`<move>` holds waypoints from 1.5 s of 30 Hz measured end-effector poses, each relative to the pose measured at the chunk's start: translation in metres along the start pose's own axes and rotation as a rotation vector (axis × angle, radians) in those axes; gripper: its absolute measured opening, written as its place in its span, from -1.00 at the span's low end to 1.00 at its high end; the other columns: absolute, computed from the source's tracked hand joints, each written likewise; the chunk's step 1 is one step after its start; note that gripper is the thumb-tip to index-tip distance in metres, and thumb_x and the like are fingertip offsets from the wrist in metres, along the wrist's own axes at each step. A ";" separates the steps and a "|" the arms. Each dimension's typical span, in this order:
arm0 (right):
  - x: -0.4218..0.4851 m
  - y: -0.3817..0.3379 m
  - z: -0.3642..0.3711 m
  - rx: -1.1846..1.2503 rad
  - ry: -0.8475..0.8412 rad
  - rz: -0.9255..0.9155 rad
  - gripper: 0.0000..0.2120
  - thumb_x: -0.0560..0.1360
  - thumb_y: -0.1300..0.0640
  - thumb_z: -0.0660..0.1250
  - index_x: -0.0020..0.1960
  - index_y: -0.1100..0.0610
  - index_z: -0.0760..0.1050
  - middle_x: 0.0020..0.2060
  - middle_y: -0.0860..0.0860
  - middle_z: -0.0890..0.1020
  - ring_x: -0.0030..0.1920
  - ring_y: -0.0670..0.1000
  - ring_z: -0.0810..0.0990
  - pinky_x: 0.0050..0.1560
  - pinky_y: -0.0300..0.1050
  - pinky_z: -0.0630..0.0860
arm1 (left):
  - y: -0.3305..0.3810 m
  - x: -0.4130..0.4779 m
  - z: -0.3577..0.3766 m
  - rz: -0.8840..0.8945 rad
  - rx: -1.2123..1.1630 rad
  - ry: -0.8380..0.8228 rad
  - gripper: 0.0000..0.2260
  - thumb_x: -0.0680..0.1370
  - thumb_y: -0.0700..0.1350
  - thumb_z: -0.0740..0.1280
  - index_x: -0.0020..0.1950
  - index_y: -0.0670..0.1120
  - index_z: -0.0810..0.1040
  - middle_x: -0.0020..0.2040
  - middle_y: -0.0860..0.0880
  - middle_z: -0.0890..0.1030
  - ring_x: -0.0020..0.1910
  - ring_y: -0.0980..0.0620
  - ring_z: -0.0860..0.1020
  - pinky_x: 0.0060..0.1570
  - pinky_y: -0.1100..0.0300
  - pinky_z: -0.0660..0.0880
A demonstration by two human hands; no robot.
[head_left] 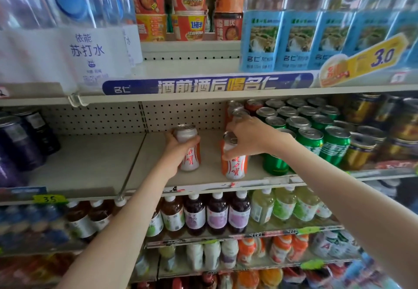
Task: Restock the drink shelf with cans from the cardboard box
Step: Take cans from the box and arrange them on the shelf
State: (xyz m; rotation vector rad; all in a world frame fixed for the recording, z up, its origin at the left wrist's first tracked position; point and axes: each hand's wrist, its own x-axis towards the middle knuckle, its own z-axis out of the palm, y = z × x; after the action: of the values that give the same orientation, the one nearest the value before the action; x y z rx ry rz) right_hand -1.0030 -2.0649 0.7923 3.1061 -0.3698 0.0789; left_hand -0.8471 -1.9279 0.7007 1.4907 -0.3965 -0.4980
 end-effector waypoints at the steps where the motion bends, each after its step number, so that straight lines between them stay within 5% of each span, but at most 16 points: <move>1: -0.002 0.003 0.001 -0.013 0.006 0.008 -0.39 0.27 -0.32 0.38 0.12 0.09 0.49 0.04 0.04 0.56 0.13 0.08 0.45 -0.03 -0.14 0.34 | 0.001 -0.003 0.004 0.007 0.013 -0.014 -0.32 0.40 -0.17 0.50 0.39 -0.07 0.18 0.13 -0.04 0.52 0.05 -0.02 0.53 0.05 0.04 0.41; 9: -0.014 0.018 0.007 -0.078 -0.001 0.100 -0.27 0.30 -0.36 0.34 0.29 0.08 0.36 0.04 0.02 0.56 0.22 0.12 0.40 0.32 0.08 0.13 | -0.002 -0.014 0.030 0.018 0.118 -0.163 -0.25 0.35 -0.18 0.53 0.43 -0.09 0.21 0.30 -0.05 0.47 0.21 -0.02 0.44 0.19 0.06 0.36; 12: -0.017 0.023 0.006 -0.076 -0.007 0.134 -0.17 0.31 -0.35 0.35 0.39 0.11 0.25 0.09 0.05 0.58 0.27 0.14 0.39 0.35 0.10 0.07 | -0.001 -0.014 0.029 0.015 0.132 -0.200 -0.27 0.38 -0.17 0.51 0.44 -0.06 0.20 0.34 -0.08 0.45 0.19 0.01 0.43 0.19 0.08 0.35; 19: -0.022 0.028 0.002 -0.074 -0.053 0.155 -0.07 0.33 -0.31 0.36 0.45 0.20 0.08 -0.15 -0.01 0.51 0.30 0.18 0.35 0.36 0.15 0.05 | 0.003 -0.017 0.025 0.051 0.275 -0.220 -0.27 0.36 -0.20 0.53 0.42 -0.11 0.23 0.19 0.04 0.46 0.17 0.04 0.45 0.12 0.13 0.39; 25: -0.022 0.034 -0.004 -0.038 -0.027 0.140 -0.07 0.31 -0.38 0.33 0.46 0.07 0.07 0.32 0.05 0.45 0.45 0.19 0.17 0.39 0.15 0.02 | 0.013 -0.014 0.027 0.077 0.411 -0.228 -0.60 0.32 -0.19 0.56 0.05 0.04 0.49 0.00 0.05 0.60 0.02 0.06 0.56 0.02 0.14 0.46; 28: -0.017 0.034 -0.014 0.063 -0.027 0.141 -0.11 0.36 -0.35 0.32 0.51 0.01 0.04 0.47 0.05 0.27 0.50 0.16 0.07 0.44 0.15 0.01 | 0.020 -0.009 0.034 0.067 0.446 -0.264 -0.59 0.33 -0.19 0.56 0.10 -0.02 0.51 0.00 0.04 0.60 -0.01 0.08 0.56 -0.01 0.17 0.45; 32: -0.010 0.037 -0.022 0.113 -0.027 0.139 -0.24 0.40 -0.27 0.33 0.49 -0.08 0.14 0.50 0.02 0.20 0.50 0.14 0.05 0.44 0.12 0.03 | 0.027 0.005 0.041 0.049 0.450 -0.280 -0.46 0.31 -0.19 0.56 0.25 -0.12 0.50 0.15 -0.06 0.62 0.10 -0.01 0.57 0.03 0.13 0.48; 36: -0.002 0.045 -0.022 0.155 -0.037 0.156 -0.26 0.40 -0.29 0.32 0.49 -0.10 0.16 0.49 -0.01 0.23 0.49 0.12 0.11 0.45 0.10 0.12 | 0.031 0.021 0.046 0.042 0.426 -0.313 -0.54 0.42 -0.24 0.48 0.27 -0.09 0.44 0.13 0.00 0.56 0.06 0.06 0.49 -0.12 0.23 0.41; 41: 0.013 0.052 -0.021 0.262 -0.041 0.146 -0.33 0.42 -0.23 0.33 0.45 -0.06 0.23 0.42 -0.03 0.35 0.38 0.06 0.34 0.28 -0.06 0.34 | 0.030 0.047 0.050 0.065 0.447 -0.342 -0.63 0.41 -0.23 0.48 0.12 0.04 0.47 0.19 -0.08 0.58 0.21 -0.07 0.51 0.20 -0.05 0.47; 45: 0.024 0.050 -0.024 0.236 -0.073 0.165 -0.37 0.49 -0.23 0.25 0.48 -0.03 0.20 0.46 0.00 0.30 0.42 0.09 0.28 0.34 -0.03 0.27 | 0.024 0.064 0.060 0.106 0.498 -0.274 -0.67 0.41 -0.18 0.49 0.11 0.01 0.50 0.13 -0.04 0.59 0.12 -0.02 0.53 0.18 -0.02 0.48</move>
State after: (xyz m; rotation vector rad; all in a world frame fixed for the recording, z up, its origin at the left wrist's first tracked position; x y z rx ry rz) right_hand -0.9924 -2.1190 0.8183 3.3097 -0.6645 0.0107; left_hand -0.8243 -2.0132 0.7246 1.8713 -0.8581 -0.5446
